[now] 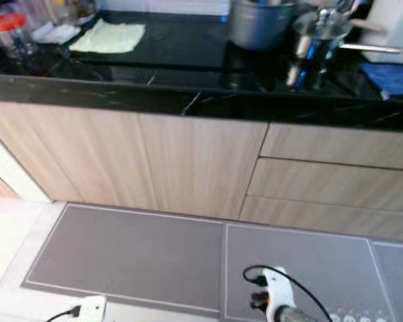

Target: Kitchen organization

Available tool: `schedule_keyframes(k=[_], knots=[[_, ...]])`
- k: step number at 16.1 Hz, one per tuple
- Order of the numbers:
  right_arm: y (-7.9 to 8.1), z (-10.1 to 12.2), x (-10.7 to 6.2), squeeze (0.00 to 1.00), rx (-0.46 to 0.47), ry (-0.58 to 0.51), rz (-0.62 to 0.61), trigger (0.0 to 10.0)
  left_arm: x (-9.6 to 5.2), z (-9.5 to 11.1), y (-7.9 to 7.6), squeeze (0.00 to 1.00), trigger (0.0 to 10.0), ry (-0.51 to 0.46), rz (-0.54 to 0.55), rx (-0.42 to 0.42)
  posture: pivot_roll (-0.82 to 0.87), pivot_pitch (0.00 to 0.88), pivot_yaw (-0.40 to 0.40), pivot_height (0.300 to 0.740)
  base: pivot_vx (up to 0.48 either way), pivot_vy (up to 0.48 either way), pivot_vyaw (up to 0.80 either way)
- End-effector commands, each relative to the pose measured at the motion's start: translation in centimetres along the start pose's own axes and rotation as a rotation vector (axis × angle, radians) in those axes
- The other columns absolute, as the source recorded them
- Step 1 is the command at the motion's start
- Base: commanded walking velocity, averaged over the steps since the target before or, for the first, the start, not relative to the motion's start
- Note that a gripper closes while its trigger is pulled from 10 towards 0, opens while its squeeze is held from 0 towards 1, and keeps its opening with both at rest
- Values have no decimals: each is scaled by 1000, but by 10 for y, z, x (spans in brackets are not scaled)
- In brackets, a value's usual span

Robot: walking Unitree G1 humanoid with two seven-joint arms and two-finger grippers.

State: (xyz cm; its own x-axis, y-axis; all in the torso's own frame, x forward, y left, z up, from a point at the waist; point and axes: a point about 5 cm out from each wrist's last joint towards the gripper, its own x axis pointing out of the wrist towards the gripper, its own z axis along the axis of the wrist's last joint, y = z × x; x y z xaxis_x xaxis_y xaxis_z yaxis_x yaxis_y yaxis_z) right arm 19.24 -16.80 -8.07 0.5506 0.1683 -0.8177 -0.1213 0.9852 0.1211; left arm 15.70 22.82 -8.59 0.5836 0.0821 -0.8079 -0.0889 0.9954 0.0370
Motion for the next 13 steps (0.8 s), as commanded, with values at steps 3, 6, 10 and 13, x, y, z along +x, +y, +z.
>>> schedule_keyframes(k=[3, 6, 10, 13], knots=[[2, 0, 1, 0, -4, 9, 8, 10000, -3, -12, 2, 0, 10000, 49, 8, 5, 54, 76, -41, 740, 0, -337, 0], [2, 0, 0, 0, -56, 15, 29, 10000, -3, -13, 3, 0, 10000, 52, 9, 6, 56, 72, -43, 740, 0, -337, 0], [2, -1, 0, 0, -20, 11, 18, 10000, -4, -14, 3, 0, 10000, 51, 5, 14, 58, 68, -45, 740, 0, -337, 0], [2, -1, 0, 0, 3, -1, 9, 10000, -3, -13, 2, 0, 10000, 50, 0, 21, 58, 71, -44, 740, 0, -336, 0]])
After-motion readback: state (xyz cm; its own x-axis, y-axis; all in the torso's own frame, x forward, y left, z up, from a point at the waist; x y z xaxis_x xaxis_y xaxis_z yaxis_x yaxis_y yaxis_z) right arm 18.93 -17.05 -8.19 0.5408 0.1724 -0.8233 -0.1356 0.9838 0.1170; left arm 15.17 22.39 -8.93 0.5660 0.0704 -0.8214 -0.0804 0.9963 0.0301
